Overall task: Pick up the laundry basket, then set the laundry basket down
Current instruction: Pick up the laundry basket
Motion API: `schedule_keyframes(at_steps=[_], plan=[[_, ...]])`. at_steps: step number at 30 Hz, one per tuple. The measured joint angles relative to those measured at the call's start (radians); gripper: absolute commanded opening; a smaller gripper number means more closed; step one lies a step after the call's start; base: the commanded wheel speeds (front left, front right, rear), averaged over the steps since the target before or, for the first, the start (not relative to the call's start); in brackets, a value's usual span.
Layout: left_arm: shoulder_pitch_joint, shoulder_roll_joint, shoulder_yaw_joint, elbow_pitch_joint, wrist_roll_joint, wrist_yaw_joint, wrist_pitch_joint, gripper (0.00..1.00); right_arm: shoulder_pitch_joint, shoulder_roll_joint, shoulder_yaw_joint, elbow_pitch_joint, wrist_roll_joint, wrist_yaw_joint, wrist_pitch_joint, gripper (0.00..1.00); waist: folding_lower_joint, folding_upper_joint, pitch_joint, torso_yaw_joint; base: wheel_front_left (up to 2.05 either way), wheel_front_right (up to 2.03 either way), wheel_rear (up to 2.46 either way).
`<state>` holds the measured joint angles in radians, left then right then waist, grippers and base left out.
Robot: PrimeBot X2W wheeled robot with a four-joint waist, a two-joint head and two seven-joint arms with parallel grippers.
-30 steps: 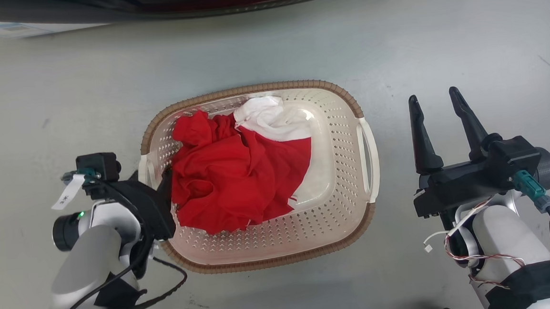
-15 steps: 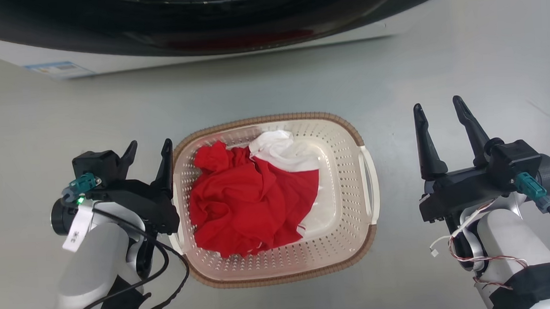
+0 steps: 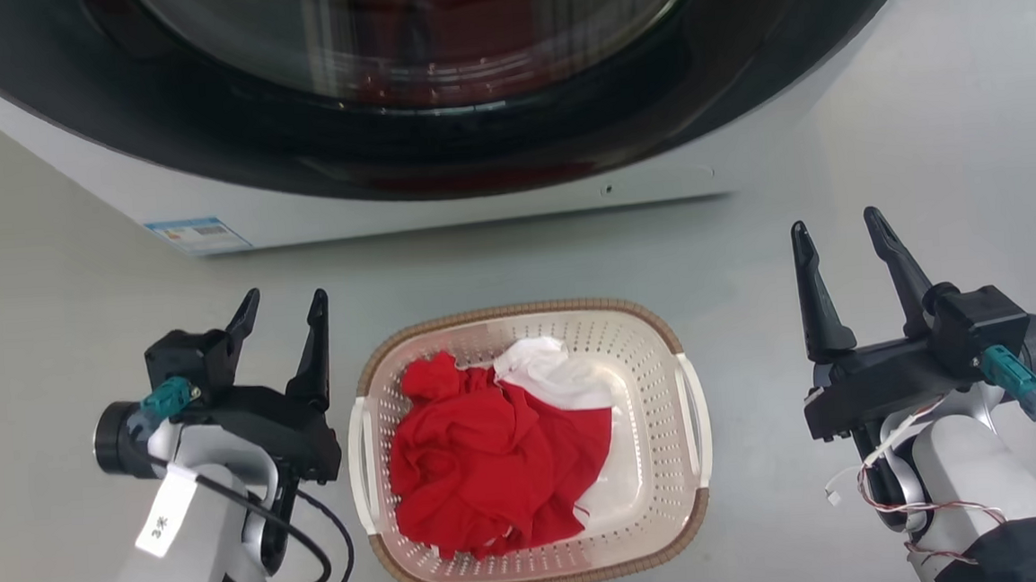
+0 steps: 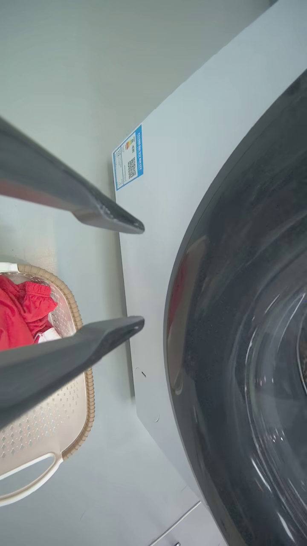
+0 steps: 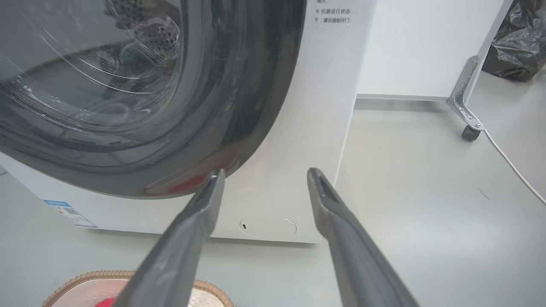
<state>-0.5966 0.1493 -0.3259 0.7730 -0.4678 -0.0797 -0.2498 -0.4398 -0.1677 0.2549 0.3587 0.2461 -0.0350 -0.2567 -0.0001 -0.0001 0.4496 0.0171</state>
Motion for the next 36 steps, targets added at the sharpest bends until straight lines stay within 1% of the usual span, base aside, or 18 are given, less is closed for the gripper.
schedule_keyframes(at_steps=[8,9,12,16,22,30,36], plan=[[0.129,0.029,0.023,-0.188,0.050,0.052,0.000,1.00,0.053,-0.016,-0.007,-0.022,-0.001,0.002,0.000,1.00,0.0001,0.0000,-0.119,0.007,0.00,0.00,0.00],[0.129,0.029,0.023,-0.188,0.050,0.052,0.000,1.00,0.053,-0.016,-0.007,-0.022,-0.001,0.002,0.000,1.00,0.0001,0.0000,-0.119,0.007,0.00,0.00,0.00],[0.188,0.038,0.024,-0.262,0.064,0.064,0.000,1.00,0.084,-0.016,-0.006,-0.031,-0.002,0.002,0.000,1.00,0.0000,0.0001,-0.164,0.008,0.00,0.00,0.00],[0.268,0.051,0.026,-0.360,0.094,0.091,0.000,1.00,0.133,-0.018,-0.005,-0.047,-0.003,0.001,0.000,1.00,0.0000,0.0000,-0.221,0.009,0.00,0.00,0.00],[0.384,0.073,0.035,-0.488,0.109,0.123,0.000,1.00,0.208,-0.018,-0.001,-0.075,-0.003,-0.001,0.000,1.00,-0.0001,0.0000,-0.294,0.008,0.00,0.00,0.00],[0.507,0.088,0.050,-0.597,0.116,0.152,0.000,1.00,0.287,-0.016,0.003,-0.104,-0.003,-0.010,0.000,1.00,0.0000,0.0000,-0.358,-0.003,0.00,0.00,0.00],[0.573,0.089,0.056,-0.655,0.121,0.169,0.000,1.00,0.349,-0.017,-0.003,-0.127,-0.002,-0.025,0.000,1.00,0.0000,0.0000,-0.390,-0.008,0.00,0.00,0.00]])
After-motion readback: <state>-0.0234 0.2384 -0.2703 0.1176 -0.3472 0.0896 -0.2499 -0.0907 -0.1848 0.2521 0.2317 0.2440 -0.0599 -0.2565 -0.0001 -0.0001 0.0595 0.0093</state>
